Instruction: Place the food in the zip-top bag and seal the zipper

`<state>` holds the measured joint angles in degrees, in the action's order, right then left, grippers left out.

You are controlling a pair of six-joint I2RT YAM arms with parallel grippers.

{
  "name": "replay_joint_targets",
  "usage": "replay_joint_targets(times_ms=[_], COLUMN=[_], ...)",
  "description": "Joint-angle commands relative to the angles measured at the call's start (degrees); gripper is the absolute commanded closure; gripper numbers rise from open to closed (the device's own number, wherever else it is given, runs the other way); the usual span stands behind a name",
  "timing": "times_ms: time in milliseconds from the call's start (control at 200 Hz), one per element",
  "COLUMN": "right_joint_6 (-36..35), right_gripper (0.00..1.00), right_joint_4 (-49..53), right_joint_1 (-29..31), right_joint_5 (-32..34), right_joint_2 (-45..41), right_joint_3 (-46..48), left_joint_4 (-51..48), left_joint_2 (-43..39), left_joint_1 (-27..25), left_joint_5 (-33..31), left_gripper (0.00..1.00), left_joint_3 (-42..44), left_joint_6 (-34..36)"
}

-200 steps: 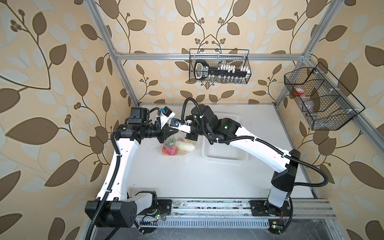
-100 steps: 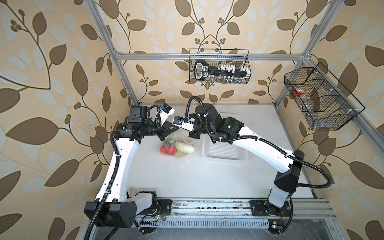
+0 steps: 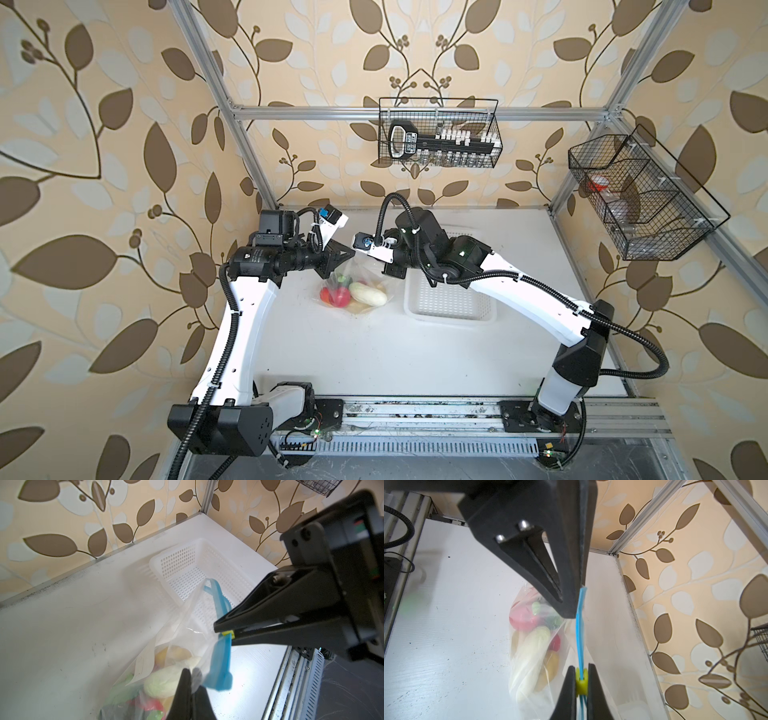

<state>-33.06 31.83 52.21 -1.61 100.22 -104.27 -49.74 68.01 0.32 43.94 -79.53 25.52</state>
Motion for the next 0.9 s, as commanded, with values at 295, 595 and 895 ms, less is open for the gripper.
replay_joint_targets(times_ms=[295, 595, 895], right_joint_6=[0.1, 1.7, 2.3], right_gripper=[1.00, 1.00, 1.00], right_joint_4=[1.7, 1.0, 1.0], right_joint_1=[-1.0, -1.0, -1.4], right_joint_5=[3.2, 5.6, 6.4], right_joint_2=[-3.7, -4.9, -6.8], right_joint_3=[3.2, 5.3, 7.6], left_joint_4=[5.8, 8.0, 8.0], left_joint_2=[-1.7, -0.1, 1.2], left_joint_1=[1.3, 3.9, 6.0], left_joint_5=[-9.1, -10.8, -10.5], left_gripper=[1.00, 1.00, 1.00], left_joint_3=[-0.9, -1.2, -3.2], left_joint_6=[-4.0, -9.4, -12.6])
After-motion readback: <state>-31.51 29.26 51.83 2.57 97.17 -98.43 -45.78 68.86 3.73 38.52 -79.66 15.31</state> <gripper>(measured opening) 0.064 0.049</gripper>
